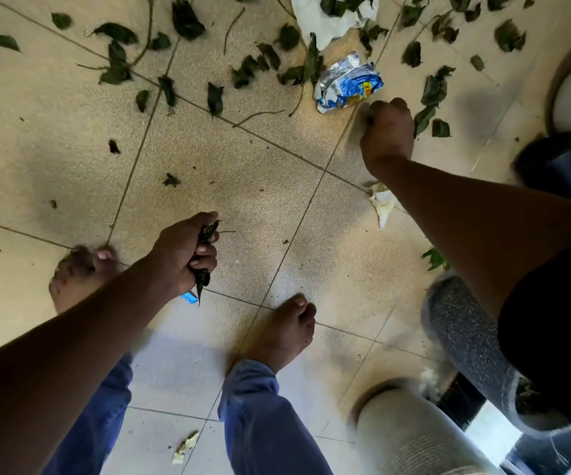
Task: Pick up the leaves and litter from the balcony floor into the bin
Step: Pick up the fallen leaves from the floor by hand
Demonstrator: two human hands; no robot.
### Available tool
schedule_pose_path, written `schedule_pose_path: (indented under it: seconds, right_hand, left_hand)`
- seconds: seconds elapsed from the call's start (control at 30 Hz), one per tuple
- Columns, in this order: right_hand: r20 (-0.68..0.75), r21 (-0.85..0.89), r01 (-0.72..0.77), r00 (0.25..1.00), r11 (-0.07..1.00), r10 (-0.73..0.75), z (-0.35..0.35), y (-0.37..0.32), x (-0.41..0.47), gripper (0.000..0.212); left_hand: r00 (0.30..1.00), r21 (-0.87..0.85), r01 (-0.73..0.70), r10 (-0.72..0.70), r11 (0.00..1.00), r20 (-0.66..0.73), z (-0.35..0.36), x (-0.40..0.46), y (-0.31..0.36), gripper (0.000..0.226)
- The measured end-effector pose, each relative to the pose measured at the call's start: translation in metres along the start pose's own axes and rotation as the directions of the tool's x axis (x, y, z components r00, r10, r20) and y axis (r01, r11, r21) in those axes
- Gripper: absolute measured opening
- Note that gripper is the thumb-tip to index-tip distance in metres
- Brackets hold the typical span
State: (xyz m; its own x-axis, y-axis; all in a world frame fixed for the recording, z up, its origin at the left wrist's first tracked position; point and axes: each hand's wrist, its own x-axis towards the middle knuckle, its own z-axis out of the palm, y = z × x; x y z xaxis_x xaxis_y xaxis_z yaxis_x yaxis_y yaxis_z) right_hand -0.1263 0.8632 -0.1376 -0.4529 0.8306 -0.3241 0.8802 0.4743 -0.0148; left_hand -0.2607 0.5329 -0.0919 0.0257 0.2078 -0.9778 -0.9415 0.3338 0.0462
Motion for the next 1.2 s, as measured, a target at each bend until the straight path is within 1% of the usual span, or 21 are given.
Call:
schedule_pose_path:
  seconds: [0.1,0.17,0.23,0.3,0.47,0.53,0.6,0.67,0.73,0.8,0.87,0.93,0.97,1.0,1.1,1.13,1.2]
  right_hand:
    - [-0.041,0.110,-0.043,0.998,0.993,0.048,-0.006,0.014,0.000,0.027]
    - [-0.100,0.178,-0.125,0.984,0.976,0.144,-0.012,0.028,0.004,0.023]
    - [-0.158,0.159,-0.209,0.959,0.965,0.234,-0.021,0.046,0.009,0.017]
    - [-0.184,0.128,-0.259,0.942,0.957,0.280,-0.029,0.066,0.016,0.016]
    - [-0.150,0.141,-0.338,0.922,0.931,0.357,-0.031,0.104,0.034,0.022]
    - [-0.118,0.134,-0.327,0.932,0.936,0.343,-0.025,0.105,0.037,0.022]
    - [-0.074,0.168,-0.332,0.935,0.928,0.347,-0.019,0.098,0.037,0.030]
    - [-0.034,0.255,-0.379,0.916,0.890,0.400,-0.014,0.087,0.033,0.040]
    - [-0.003,0.290,-0.411,0.902,0.864,0.431,-0.012,0.079,0.029,0.053]
    - [0.041,0.216,-0.416,0.908,0.884,0.417,-0.016,0.079,0.027,0.071]
    - [0.123,0.140,-0.392,0.918,0.909,0.377,-0.024,0.084,0.031,0.089]
    - [0.186,0.102,-0.337,0.931,0.936,0.315,-0.029,0.089,0.041,0.095]
    - [0.197,0.096,-0.312,0.937,0.945,0.289,-0.029,0.091,0.045,0.091]
    - [0.192,0.088,-0.287,0.944,0.954,0.267,-0.027,0.092,0.049,0.080]
    - [0.106,0.024,-0.209,0.973,0.978,0.205,-0.018,0.085,0.050,0.046]
    - [0.064,0.004,-0.198,0.978,0.980,0.197,-0.014,0.082,0.048,0.039]
    - [-0.002,-0.035,-0.183,0.983,0.982,0.183,-0.009,0.076,0.043,0.033]
  left_hand:
    - [1.000,0.006,0.001,-0.001,1.000,-0.013,0.003,0.001,0.001,0.019]
    - [1.000,0.019,-0.001,0.002,1.000,-0.011,0.007,0.001,0.003,0.018]
    - [1.000,0.038,-0.003,0.003,0.999,-0.001,0.012,0.001,0.005,0.019]
    - [1.000,0.057,-0.008,0.007,0.998,0.008,0.016,0.002,0.008,0.018]
    - [1.000,0.083,-0.017,0.016,0.996,0.012,0.020,0.007,0.015,0.016]
    - [1.000,0.083,-0.017,0.016,0.996,0.014,0.020,0.008,0.016,0.016]
    - [1.000,0.088,-0.019,0.018,0.996,0.012,0.019,0.009,0.015,0.017]
    - [1.000,0.094,-0.021,0.020,0.995,0.010,0.016,0.011,0.014,0.017]
    - [1.000,0.085,-0.015,0.014,0.996,0.006,0.011,0.012,0.012,0.016]
    - [1.000,0.066,-0.003,0.003,0.998,0.002,0.008,0.011,0.007,0.017]
    - [1.000,0.052,0.006,-0.006,0.999,0.003,0.007,0.009,0.003,0.020]
    - [1.000,0.052,0.008,-0.009,0.999,0.009,0.006,0.009,0.002,0.021]
    - [1.000,0.054,0.008,-0.008,0.999,0.013,0.006,0.009,0.002,0.021]
    - [1.000,0.054,0.008,-0.009,0.999,0.015,0.006,0.010,0.003,0.022]
    - [1.000,0.052,-0.003,0.002,0.999,0.008,0.008,0.011,0.008,0.021]
    - [1.000,0.052,-0.007,0.007,0.999,0.005,0.008,0.011,0.009,0.020]
    - [1.000,0.050,-0.011,0.011,0.999,0.005,0.009,0.011,0.010,0.020]
